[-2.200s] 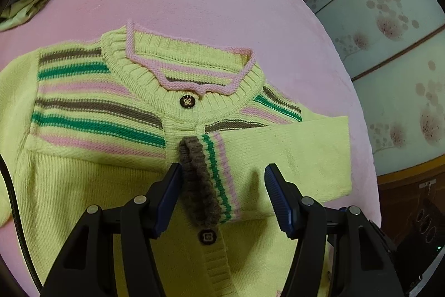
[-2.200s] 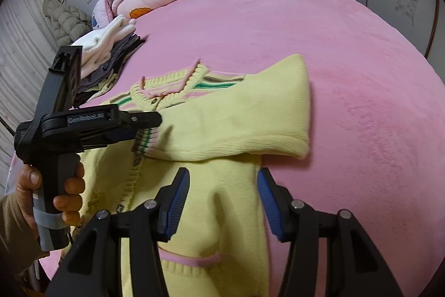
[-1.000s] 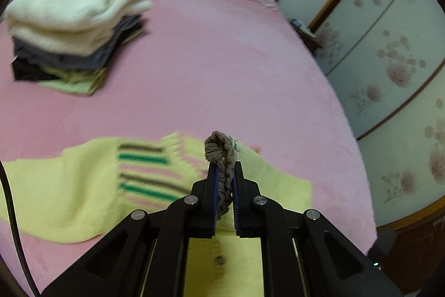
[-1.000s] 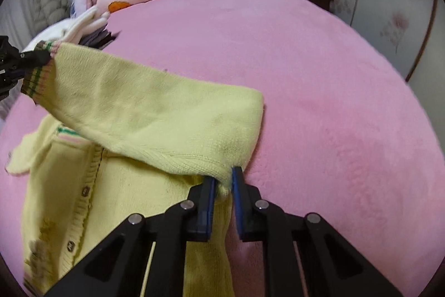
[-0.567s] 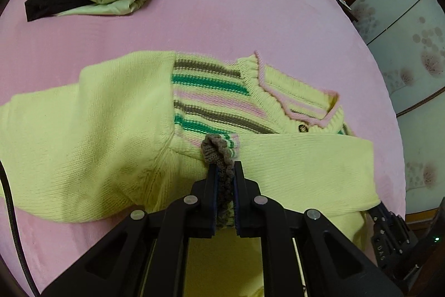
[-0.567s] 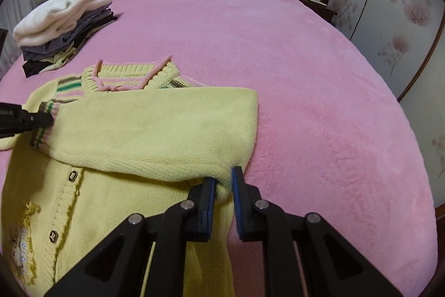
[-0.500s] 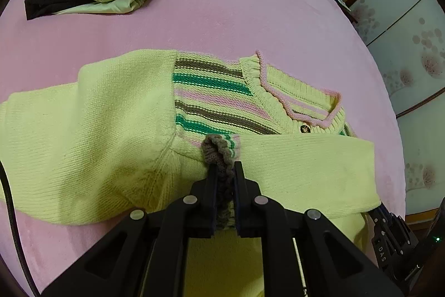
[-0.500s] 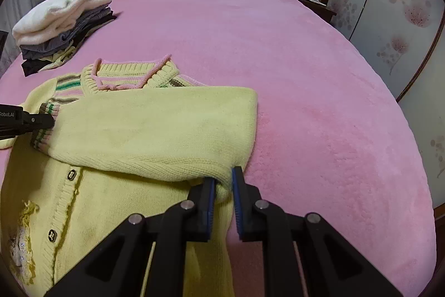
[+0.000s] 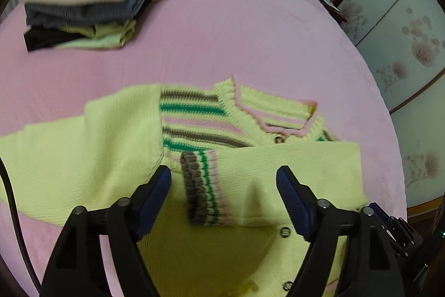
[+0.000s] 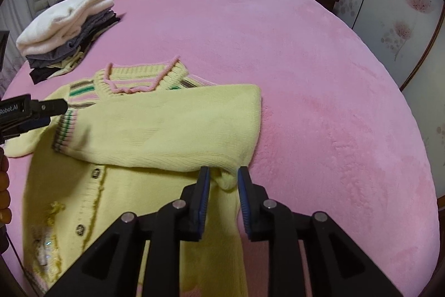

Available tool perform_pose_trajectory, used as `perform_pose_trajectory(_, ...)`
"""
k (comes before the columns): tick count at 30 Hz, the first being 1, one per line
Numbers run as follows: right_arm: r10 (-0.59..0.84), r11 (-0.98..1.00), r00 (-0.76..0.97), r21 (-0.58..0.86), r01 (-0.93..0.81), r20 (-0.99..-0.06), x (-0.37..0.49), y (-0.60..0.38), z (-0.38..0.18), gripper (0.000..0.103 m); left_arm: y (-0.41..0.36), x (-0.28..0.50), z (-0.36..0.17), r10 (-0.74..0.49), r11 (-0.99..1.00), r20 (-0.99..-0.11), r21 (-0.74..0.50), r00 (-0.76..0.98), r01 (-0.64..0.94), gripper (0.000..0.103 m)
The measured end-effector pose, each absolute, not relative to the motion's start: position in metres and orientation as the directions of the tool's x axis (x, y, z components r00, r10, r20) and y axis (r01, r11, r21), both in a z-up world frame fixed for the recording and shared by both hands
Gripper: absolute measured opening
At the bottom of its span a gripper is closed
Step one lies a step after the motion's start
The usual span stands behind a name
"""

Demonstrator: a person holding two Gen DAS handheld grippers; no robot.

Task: Fold large clothes
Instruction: 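Lay the cuff flat and open the left gripper while the right gripper releases the fold, then lift both grippers away and move the left gripper toward the other sleeve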

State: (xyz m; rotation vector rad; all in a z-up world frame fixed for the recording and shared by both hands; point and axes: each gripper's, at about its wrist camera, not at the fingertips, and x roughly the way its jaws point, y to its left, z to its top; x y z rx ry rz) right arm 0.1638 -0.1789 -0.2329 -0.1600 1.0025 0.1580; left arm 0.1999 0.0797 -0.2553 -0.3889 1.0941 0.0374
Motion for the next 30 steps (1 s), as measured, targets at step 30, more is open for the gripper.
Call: perform_pose_trajectory(30, 0.317, 0.916, 0.492, 0.127, -0.381, -0.811, 0.133, -0.142, -0.046, 0.049, 0.051, 0.122, -0.043, -0.006, 0.956, -0.848, -0.161, 0.53, -0.246, 0.087)
